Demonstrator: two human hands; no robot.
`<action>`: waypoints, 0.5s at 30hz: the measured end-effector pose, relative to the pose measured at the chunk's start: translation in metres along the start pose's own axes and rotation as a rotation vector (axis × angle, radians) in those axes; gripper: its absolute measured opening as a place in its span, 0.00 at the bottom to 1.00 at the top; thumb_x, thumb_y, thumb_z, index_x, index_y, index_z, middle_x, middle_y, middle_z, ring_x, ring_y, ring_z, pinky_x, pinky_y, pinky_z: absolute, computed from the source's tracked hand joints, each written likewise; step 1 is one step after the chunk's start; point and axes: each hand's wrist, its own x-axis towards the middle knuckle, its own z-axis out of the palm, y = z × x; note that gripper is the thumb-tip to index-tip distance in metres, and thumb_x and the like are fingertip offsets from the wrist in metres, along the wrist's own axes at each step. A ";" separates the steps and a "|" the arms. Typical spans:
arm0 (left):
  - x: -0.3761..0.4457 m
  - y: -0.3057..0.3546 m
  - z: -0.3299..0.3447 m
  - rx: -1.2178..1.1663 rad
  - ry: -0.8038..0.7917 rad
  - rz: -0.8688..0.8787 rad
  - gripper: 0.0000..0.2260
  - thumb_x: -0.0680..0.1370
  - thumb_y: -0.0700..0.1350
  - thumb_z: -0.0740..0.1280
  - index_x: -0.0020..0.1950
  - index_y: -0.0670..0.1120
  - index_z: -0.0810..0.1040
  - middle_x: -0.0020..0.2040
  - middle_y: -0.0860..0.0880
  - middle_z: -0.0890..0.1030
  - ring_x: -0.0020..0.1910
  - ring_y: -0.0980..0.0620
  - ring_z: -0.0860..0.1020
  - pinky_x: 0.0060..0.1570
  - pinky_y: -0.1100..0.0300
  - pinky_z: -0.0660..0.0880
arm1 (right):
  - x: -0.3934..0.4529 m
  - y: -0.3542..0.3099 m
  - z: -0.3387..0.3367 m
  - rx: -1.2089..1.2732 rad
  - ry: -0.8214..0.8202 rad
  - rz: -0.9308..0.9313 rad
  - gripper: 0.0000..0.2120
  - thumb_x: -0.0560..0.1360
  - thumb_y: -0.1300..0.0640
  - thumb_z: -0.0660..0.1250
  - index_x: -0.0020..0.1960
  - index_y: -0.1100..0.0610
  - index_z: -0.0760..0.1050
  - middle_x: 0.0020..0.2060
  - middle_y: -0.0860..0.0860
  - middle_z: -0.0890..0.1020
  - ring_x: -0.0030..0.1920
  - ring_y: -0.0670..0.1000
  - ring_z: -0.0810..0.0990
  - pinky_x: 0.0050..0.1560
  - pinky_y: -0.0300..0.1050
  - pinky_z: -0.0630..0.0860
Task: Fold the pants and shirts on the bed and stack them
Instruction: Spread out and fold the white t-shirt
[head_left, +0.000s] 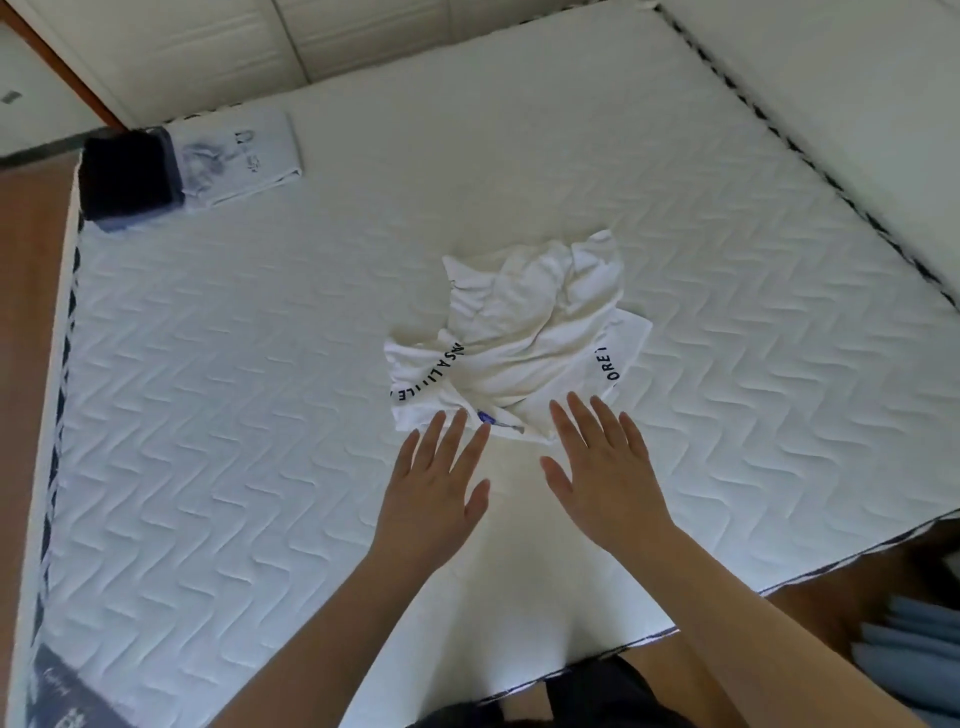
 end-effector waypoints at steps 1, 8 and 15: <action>0.011 0.004 0.007 -0.004 -0.011 0.004 0.26 0.81 0.56 0.52 0.77 0.49 0.64 0.78 0.46 0.62 0.77 0.45 0.59 0.74 0.46 0.59 | 0.014 0.003 0.004 -0.013 -0.019 -0.028 0.30 0.82 0.40 0.47 0.81 0.50 0.46 0.80 0.49 0.49 0.80 0.52 0.46 0.77 0.51 0.40; 0.077 -0.016 0.067 -0.035 -0.065 -0.094 0.26 0.79 0.52 0.63 0.76 0.48 0.65 0.77 0.44 0.64 0.76 0.42 0.62 0.73 0.44 0.61 | 0.092 0.020 0.062 -0.029 -0.131 -0.105 0.31 0.82 0.40 0.47 0.81 0.51 0.45 0.80 0.49 0.49 0.80 0.51 0.47 0.77 0.52 0.41; 0.127 -0.069 0.152 -0.007 -0.179 -0.131 0.28 0.82 0.53 0.58 0.80 0.49 0.55 0.79 0.45 0.56 0.79 0.44 0.54 0.76 0.47 0.53 | 0.145 0.040 0.154 -0.036 -0.296 -0.067 0.34 0.81 0.41 0.52 0.80 0.51 0.42 0.80 0.49 0.48 0.79 0.52 0.47 0.77 0.52 0.43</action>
